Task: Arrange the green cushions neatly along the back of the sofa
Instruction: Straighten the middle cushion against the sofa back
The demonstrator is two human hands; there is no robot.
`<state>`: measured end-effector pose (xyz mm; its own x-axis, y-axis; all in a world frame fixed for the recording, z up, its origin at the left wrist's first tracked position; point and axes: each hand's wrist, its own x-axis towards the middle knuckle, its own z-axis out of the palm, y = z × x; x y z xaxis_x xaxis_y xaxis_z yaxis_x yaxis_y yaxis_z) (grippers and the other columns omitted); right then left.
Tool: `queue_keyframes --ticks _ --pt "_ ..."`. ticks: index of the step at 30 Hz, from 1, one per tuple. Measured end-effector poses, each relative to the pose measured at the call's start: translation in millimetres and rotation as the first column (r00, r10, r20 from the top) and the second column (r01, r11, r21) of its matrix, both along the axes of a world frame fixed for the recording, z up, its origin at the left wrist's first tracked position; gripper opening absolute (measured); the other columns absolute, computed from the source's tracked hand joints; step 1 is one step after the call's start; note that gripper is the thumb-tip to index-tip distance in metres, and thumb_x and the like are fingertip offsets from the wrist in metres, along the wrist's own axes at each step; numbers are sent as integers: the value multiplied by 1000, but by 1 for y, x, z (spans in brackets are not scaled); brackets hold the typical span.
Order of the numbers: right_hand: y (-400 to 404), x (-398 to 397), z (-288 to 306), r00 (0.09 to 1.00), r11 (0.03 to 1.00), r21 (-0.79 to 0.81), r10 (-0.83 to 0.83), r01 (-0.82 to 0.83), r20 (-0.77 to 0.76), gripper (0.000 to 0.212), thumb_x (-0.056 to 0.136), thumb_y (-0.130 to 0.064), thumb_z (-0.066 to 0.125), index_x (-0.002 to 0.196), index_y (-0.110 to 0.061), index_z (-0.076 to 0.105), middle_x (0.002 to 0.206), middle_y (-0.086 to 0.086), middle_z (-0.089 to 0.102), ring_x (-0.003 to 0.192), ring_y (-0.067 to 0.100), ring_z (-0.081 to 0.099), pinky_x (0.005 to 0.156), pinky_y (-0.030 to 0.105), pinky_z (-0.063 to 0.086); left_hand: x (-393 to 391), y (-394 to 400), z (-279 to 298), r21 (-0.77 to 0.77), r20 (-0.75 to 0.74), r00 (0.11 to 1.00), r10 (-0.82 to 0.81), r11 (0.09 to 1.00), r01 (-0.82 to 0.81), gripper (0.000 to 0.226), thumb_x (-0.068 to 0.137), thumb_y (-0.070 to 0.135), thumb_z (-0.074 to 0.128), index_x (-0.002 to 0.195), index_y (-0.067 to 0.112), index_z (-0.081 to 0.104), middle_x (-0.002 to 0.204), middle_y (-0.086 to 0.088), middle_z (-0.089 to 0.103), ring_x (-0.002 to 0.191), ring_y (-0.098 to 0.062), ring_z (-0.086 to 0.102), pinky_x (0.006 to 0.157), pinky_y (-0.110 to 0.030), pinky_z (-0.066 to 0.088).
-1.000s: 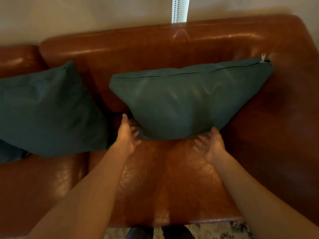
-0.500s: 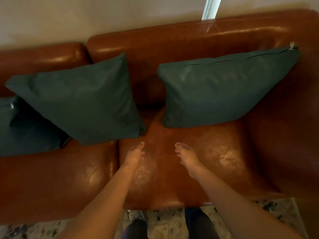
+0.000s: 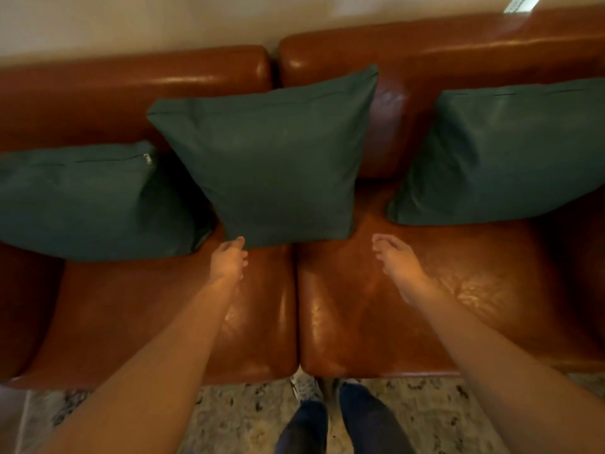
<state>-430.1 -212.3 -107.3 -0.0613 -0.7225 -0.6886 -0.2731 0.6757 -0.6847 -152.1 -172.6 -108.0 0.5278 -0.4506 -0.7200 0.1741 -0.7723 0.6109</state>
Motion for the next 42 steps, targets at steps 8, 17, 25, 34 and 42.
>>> queue_keyframes --ticks 8,17,25,34,42 --pt "-89 32 21 987 995 -75 -52 64 154 34 100 -35 43 131 -24 52 134 10 54 128 30 50 99 49 41 72 -58 16 -197 77 989 129 974 -112 33 99 40 39 125 24 52 122 -4 58 101 -18 57 82 -38 44" --pt "-132 76 22 899 960 61 -277 273 340 58 96 -56 37 147 -28 37 153 -1 40 140 25 37 110 56 28 101 -104 9 -106 -169 978 124 984 -143 72 88 66 39 149 28 34 154 -2 38 138 -32 37 109 -60 29" --pt "-127 92 22 900 953 6 -290 304 325 39 97 -51 29 115 -31 57 113 -9 61 100 13 56 105 49 39 92 -109 14 -260 -353 935 -34 964 -63 61 84 68 42 135 37 52 137 6 56 117 -23 53 83 -48 49" --pt "-121 74 20 864 924 -41 -339 380 373 39 95 -50 29 109 -36 61 112 -11 61 116 16 53 108 49 39 81 -101 10 -342 -375 925 -62 937 -76 50 89 62 39 129 35 56 124 9 62 117 -19 56 100 -50 45" --pt "-116 63 7 879 928 -33 -339 370 336 36 99 -44 22 101 -37 57 102 -14 57 102 10 53 108 50 39 67 -103 7 -316 -363 929 -73 948 -49 28 94 54 38 98 38 60 118 7 61 114 -20 55 104 -53 43"
